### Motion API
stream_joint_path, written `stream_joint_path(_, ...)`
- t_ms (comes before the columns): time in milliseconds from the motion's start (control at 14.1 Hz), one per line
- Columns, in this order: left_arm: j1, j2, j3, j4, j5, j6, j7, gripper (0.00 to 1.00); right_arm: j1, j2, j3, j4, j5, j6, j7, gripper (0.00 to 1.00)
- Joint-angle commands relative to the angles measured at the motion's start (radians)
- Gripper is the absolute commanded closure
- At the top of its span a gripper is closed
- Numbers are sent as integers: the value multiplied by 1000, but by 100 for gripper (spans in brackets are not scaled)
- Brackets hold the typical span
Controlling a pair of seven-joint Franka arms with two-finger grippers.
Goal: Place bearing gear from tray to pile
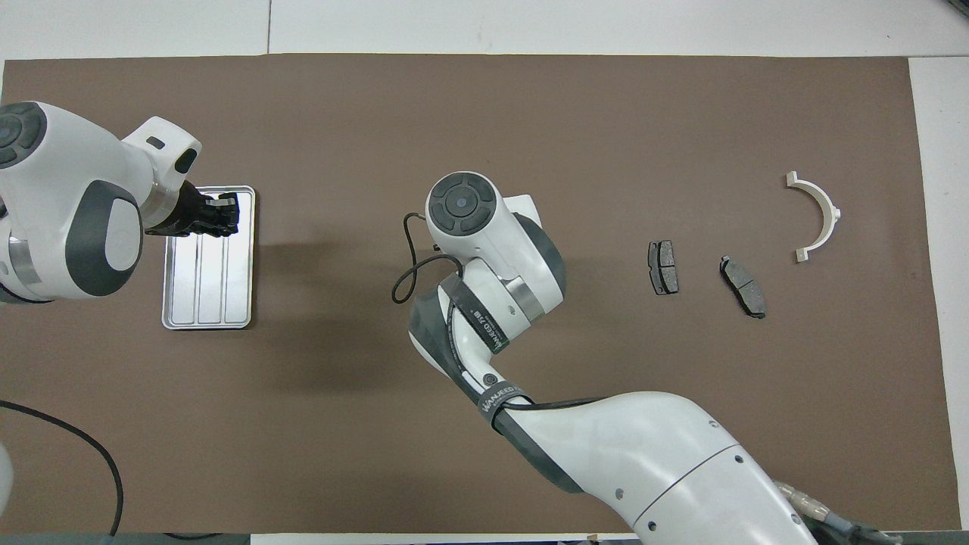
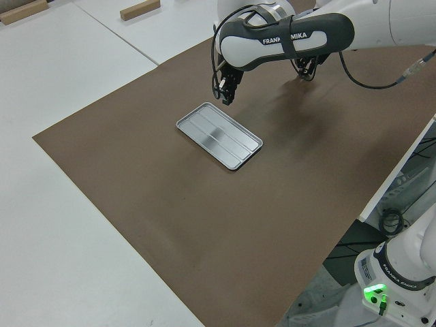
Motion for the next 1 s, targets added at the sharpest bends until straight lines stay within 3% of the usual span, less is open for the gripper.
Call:
stream_joint_path(0,-29,-13,10,0,-18,-14,-23,100,-58,-40,11,11,-3,-35,-115,89)
stream_joint_path(569,-409,18,13,13,-14,103,-598,100,-265,-111,5,-8,-18,-97,-602,90)
stream_joint_path(782,-539,122,16,35,-9,199,-761,100,-351,-115,5,-35,-49,-77,-797,93)
stream_joint_path(924,-554,195,16,145,-9,192,-805,100,-400,-123,4,-67,-55,-42,-901,96)
